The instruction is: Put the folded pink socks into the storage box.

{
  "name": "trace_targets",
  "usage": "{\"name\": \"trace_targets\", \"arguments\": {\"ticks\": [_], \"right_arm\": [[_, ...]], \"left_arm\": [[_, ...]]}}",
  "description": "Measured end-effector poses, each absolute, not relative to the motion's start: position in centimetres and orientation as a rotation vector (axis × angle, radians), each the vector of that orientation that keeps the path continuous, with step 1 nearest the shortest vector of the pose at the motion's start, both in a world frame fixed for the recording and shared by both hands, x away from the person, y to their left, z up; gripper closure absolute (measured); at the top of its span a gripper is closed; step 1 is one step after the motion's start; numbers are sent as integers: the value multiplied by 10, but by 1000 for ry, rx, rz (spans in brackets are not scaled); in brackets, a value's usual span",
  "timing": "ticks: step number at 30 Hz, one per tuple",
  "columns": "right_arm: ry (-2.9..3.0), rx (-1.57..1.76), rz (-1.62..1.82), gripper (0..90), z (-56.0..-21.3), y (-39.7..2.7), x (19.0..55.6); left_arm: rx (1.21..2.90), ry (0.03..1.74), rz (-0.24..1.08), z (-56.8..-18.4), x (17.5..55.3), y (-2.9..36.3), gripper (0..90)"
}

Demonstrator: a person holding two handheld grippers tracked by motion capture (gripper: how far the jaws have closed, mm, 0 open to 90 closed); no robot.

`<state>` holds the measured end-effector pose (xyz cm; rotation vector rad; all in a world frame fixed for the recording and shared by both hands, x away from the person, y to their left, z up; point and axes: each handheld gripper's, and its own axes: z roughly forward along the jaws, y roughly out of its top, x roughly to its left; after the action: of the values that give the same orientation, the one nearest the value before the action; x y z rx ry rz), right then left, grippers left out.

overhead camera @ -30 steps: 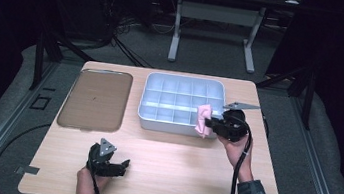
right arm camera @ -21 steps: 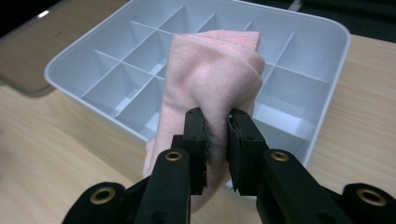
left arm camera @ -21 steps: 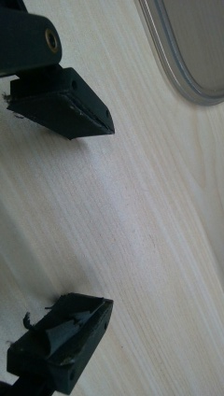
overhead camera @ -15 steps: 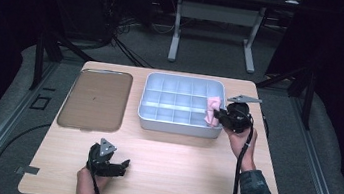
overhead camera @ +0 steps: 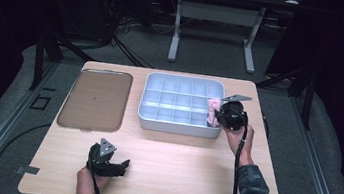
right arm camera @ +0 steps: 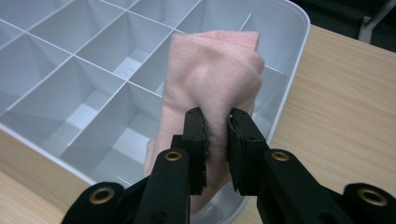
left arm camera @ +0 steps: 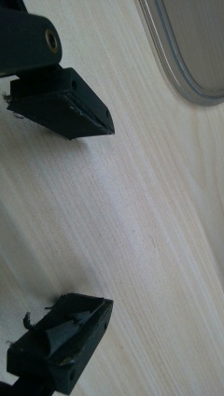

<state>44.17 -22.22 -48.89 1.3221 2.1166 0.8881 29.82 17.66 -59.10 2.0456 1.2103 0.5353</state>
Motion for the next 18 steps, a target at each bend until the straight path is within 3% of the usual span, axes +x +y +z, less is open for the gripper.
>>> {"name": "trace_targets", "arguments": {"ticks": [18], "right_arm": [[2172,1346,787,753,-501,-220,447]], "left_arm": [[2046,1210,537,-591,298,177,138]]}}
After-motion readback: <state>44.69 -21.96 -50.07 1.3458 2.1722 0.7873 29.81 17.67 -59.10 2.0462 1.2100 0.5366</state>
